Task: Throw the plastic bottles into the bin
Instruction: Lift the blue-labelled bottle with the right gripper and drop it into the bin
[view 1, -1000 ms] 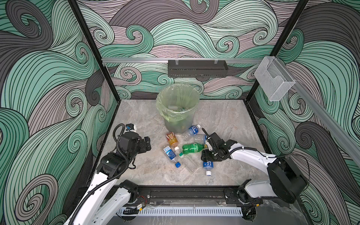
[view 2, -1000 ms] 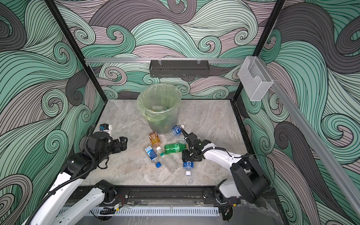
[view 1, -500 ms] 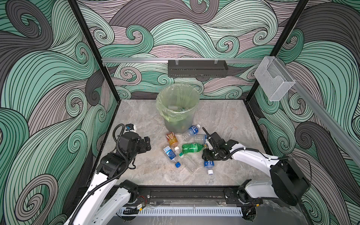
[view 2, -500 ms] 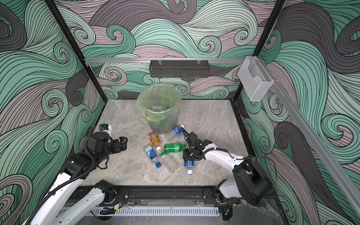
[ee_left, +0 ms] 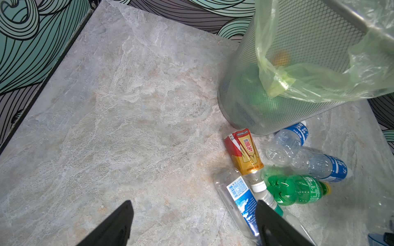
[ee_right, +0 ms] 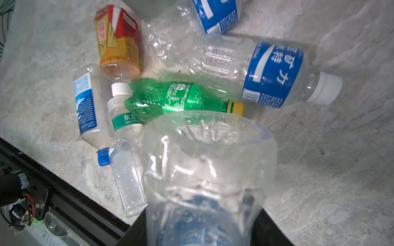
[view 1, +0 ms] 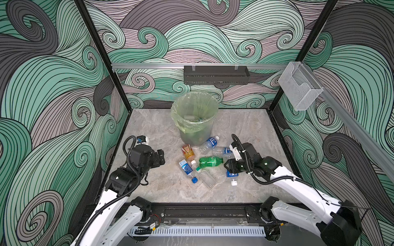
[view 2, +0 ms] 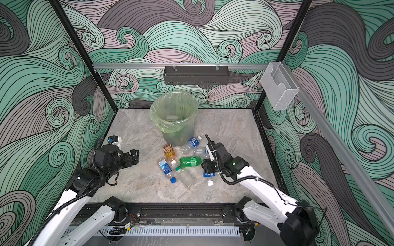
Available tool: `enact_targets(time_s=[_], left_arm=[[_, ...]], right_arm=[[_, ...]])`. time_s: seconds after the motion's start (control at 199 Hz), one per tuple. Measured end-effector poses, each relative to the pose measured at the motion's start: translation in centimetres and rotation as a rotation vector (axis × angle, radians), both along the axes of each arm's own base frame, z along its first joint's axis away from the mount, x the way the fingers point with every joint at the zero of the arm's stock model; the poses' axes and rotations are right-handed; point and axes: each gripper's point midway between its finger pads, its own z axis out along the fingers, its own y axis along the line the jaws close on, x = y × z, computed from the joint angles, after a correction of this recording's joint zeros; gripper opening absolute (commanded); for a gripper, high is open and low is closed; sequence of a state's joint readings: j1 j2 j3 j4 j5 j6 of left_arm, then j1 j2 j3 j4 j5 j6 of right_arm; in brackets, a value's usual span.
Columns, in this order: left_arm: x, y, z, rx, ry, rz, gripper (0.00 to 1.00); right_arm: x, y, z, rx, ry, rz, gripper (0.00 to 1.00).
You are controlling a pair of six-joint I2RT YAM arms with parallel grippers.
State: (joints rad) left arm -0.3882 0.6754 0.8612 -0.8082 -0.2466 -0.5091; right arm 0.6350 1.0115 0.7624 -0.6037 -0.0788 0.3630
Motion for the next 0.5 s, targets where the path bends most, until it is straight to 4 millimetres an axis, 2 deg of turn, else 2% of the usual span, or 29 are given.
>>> enact_targets(time_s=[0.156,0.252,0.337,0.504], left_arm=[[-0.1,0.0,0.1,-0.003,-0.005,0.001,0.9],[-0.1,0.0,0.1,-0.003,-0.004,0.001,0.9],[-0.1,0.0,0.1,-0.005,-0.004,-0.001,0.9],[-0.1,-0.3,-0.1,-0.01,0.005,-0.012,0.9]], right_arm=[[0.3,-0.6,4.4,0.051,-0.138,0.007,0.49],[0.5,-1.2,6.4,0.079,-0.201,-0.004,0.49],[0.7,-1.7,7.0,0.083,-0.22,-0.017,0.48],[1.0,-2.0,6.4,0.064,-0.204,-0.027,0.48]])
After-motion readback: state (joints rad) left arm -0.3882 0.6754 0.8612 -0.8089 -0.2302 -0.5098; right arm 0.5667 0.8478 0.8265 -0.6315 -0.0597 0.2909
